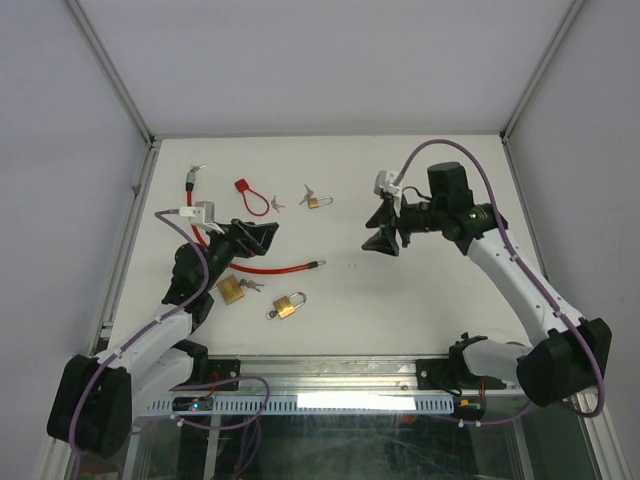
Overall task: Lock with the key
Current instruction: Place the lock at the center of the board, then pick up the lock from the center of the board.
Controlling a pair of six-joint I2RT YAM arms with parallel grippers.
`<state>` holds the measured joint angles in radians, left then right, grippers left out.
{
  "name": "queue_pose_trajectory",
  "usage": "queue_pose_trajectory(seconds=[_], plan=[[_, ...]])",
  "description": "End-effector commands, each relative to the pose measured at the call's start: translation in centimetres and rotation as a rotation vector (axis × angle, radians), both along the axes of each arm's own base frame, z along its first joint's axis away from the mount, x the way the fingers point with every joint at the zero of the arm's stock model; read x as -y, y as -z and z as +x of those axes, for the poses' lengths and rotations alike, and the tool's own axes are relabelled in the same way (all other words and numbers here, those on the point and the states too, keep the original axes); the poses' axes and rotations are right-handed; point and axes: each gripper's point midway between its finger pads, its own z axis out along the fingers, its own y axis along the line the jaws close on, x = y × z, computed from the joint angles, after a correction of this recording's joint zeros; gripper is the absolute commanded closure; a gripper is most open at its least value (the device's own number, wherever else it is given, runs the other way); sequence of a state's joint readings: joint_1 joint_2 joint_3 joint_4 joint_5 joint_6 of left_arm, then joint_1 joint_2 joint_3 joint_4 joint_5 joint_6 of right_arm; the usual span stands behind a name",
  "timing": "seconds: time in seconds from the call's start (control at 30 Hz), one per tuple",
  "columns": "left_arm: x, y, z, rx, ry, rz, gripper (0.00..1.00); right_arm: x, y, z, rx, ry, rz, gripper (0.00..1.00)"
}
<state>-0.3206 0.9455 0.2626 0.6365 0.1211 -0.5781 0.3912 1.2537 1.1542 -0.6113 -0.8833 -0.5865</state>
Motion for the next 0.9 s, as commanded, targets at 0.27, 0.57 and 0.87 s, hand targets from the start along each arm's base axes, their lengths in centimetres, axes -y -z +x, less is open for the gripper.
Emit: queue_pose_trajectory(seconds=[0.27,0.57,0.87], plan=[[4.7,3.2,-4.6,-0.275,0.12,0.114,0.14,1.9,0.6,-2.8,0.031,-0.105,0.139,0.4],[7.2,8.7,-10.3,-0.562,0.087,0.637,0.18,2.0,1.1,-2.8,0.015,-0.111,0.125,0.4],[7.0,12.4,-11.4,-0.642,0.151,0.933,0.13,2.0,1.2,-2.7,0.009,-0.11,0.123,0.4]])
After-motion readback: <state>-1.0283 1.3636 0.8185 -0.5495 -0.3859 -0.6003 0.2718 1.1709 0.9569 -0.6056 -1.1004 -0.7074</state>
